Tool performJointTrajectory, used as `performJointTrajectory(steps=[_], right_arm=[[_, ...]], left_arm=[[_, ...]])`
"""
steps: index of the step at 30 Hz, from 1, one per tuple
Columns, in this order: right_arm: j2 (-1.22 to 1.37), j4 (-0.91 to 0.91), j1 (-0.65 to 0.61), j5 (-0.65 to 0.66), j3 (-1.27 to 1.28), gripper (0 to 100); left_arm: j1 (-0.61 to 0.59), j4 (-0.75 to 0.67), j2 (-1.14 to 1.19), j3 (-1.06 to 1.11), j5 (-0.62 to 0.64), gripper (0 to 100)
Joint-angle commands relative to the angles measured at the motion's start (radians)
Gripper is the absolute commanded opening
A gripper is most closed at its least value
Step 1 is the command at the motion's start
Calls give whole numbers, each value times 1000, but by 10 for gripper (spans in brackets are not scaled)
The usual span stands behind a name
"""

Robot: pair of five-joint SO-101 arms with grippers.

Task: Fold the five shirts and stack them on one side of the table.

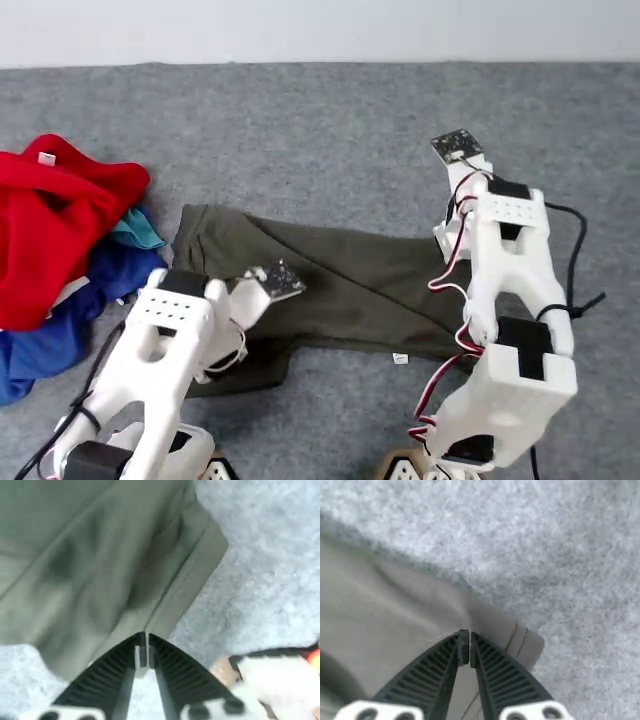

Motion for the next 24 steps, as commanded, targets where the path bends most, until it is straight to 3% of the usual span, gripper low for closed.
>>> performJointTrajectory(steps=[1, 12, 17, 24], right_arm=[[-47, 62, 4, -11, -72, 9], [-214, 208, -70, -11, -71, 9], [-163, 125, -94, -11, -9, 9], [36, -44, -84, -3, 15, 9]], left_arm=[[2, 98, -40, -147, -11, 15], [6, 143, -40, -395, 133, 15], [2, -11, -31, -295, 232, 17], [2, -275, -29, -51, 265, 18]])
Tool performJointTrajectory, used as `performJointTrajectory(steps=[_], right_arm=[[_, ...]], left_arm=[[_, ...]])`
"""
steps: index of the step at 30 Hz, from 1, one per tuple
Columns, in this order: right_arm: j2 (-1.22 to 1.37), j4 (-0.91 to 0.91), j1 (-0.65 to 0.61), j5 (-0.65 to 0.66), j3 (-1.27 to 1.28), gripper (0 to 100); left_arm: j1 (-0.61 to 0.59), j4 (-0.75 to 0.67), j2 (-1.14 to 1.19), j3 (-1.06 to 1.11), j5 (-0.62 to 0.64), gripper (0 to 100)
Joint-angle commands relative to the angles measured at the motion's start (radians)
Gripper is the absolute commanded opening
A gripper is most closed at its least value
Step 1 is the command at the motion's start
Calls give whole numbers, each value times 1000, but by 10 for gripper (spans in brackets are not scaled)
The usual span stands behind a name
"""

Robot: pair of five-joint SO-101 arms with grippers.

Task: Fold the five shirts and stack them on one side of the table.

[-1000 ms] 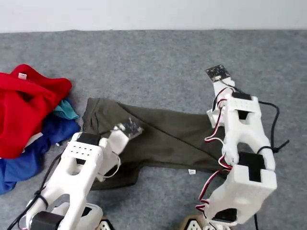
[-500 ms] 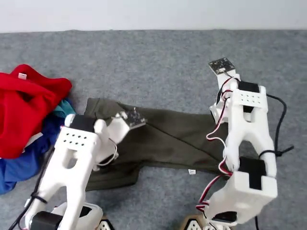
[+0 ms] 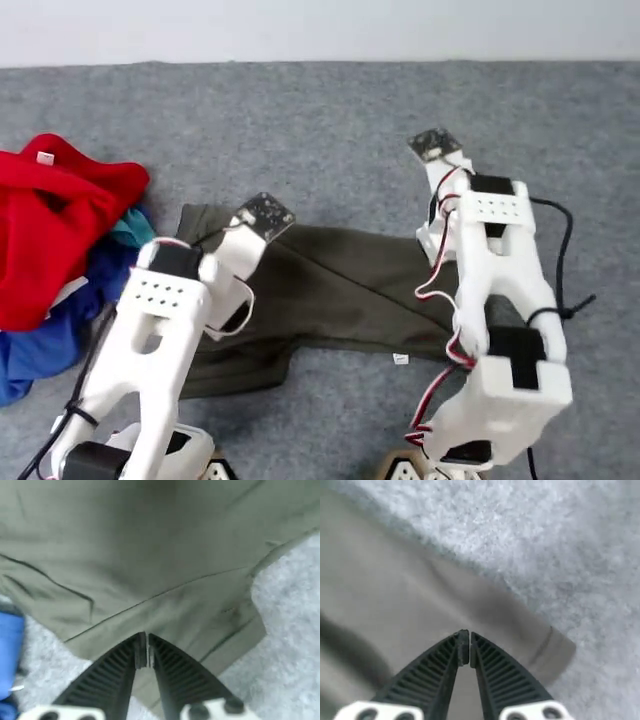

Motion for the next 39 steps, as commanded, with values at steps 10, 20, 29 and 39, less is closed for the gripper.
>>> performJointTrajectory(steps=[10, 20, 29, 39], right_arm=[[156, -48, 44, -3, -166, 9], [120, 28, 62, -8, -189, 9], [-50, 188, -48, -11, -186, 9], [105, 137, -79, -46, -186, 9]], left_arm=[[-3, -118, -29, 226, -21, 15], [-9, 132, -41, 96, -189, 15], [-114, -15, -29, -97, -28, 17], [-115, -206, 242, -5, 6, 17]])
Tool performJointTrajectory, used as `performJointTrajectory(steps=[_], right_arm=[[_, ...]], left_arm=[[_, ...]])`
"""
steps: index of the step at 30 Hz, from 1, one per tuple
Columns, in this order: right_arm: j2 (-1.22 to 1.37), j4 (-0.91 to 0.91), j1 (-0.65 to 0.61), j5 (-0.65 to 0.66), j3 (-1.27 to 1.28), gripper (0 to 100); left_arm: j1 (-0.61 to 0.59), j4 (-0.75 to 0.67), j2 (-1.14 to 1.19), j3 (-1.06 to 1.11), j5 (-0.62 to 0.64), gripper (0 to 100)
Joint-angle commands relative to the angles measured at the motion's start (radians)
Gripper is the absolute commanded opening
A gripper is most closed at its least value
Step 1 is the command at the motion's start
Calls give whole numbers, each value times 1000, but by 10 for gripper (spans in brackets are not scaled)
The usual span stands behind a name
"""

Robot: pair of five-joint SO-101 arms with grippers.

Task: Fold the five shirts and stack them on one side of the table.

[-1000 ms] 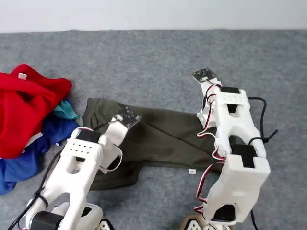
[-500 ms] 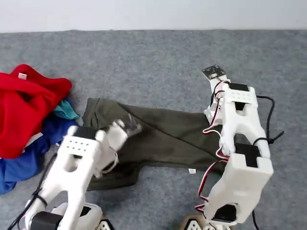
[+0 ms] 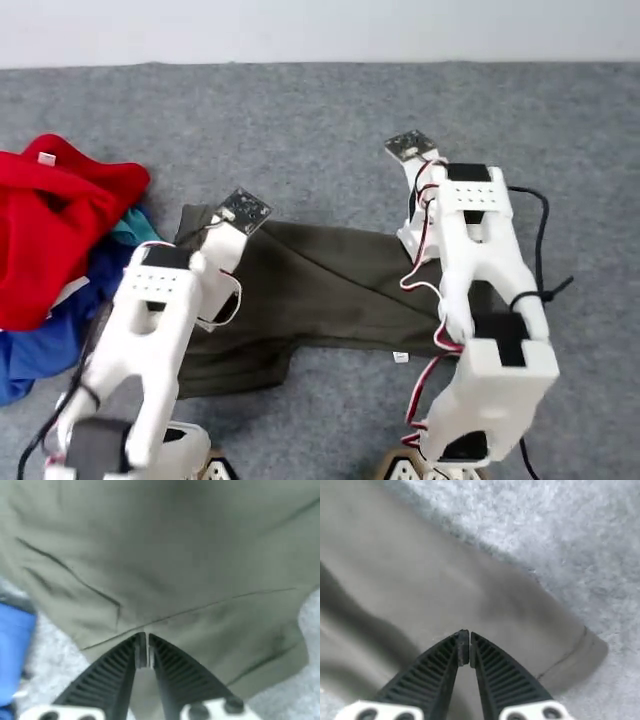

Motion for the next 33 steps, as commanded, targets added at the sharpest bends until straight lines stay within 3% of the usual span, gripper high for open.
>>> performJointTrajectory(steps=[1, 8, 13, 19, 28, 33], right_arm=[[59, -56, -2, -11, -54, 9], [130, -236, 79, 23, -55, 9], [127, -265, 124, 49, -55, 9], [124, -255, 131, 49, -55, 9], [-4, -101, 33, 41, -107, 9], [-139, 79, -81, 41, -109, 9]], left_arm=[[-6, -61, 114, -10, 11, 16], [0, 60, 155, -48, -18, 15], [-9, 114, 144, 8, -44, 15], [-5, 129, -49, 58, -38, 15], [-9, 301, -376, -58, -37, 15], [-127, 313, -440, -122, -35, 15]])
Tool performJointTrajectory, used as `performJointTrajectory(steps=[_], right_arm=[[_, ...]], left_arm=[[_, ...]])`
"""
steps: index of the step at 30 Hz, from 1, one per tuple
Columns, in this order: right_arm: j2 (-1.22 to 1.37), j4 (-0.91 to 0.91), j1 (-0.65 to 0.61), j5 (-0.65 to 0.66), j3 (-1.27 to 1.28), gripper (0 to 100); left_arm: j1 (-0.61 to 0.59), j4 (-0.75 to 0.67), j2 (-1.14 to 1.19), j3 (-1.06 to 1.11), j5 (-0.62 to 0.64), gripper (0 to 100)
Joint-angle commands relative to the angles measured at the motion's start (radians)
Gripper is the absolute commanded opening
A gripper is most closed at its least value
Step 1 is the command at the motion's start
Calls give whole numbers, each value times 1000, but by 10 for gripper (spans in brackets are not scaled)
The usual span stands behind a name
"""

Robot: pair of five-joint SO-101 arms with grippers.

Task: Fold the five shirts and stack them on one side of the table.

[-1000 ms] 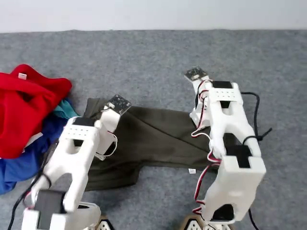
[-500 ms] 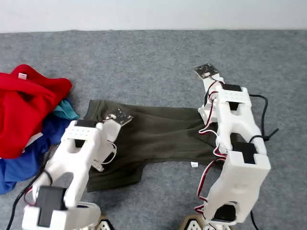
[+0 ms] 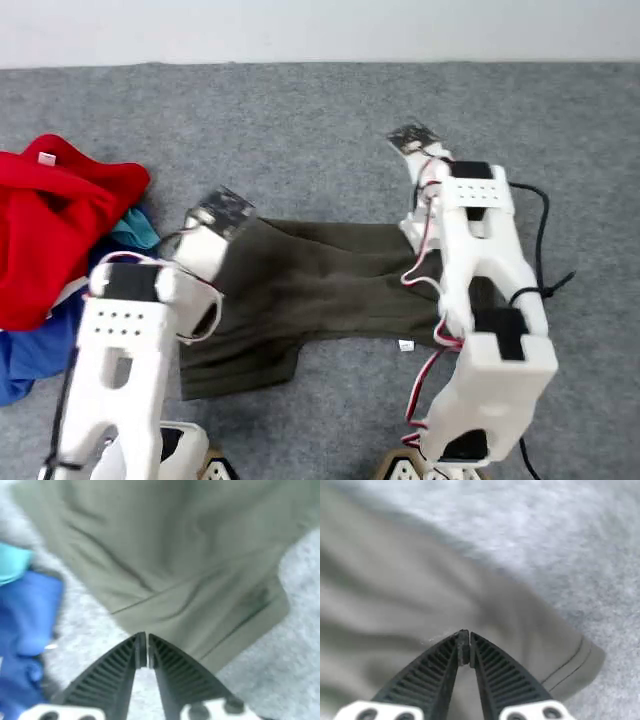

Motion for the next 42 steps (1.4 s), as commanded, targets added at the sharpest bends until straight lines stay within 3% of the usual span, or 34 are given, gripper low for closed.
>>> performJointTrajectory(steps=[1, 9, 14, 19, 22, 31, 42], right_arm=[[-143, 137, -88, 0, -64, 9], [-246, 400, -295, -49, -63, 9], [-245, 438, -487, -103, -58, 10], [-180, 437, -697, -215, -57, 120], [-125, 433, -786, -238, -57, 123], [-28, 349, -949, -238, -64, 111], [87, 194, -951, -235, -64, 110]], left_arm=[[-103, 11, -51, -82, -2, 15], [-318, 6, -54, -107, -2, 16], [-342, 3, -52, -107, -2, 16], [-342, -3, -57, -110, 51, 17], [-344, -9, -58, -110, 83, 18], [-344, -11, -58, -110, 117, 18], [-344, -6, -58, -110, 117, 18]])
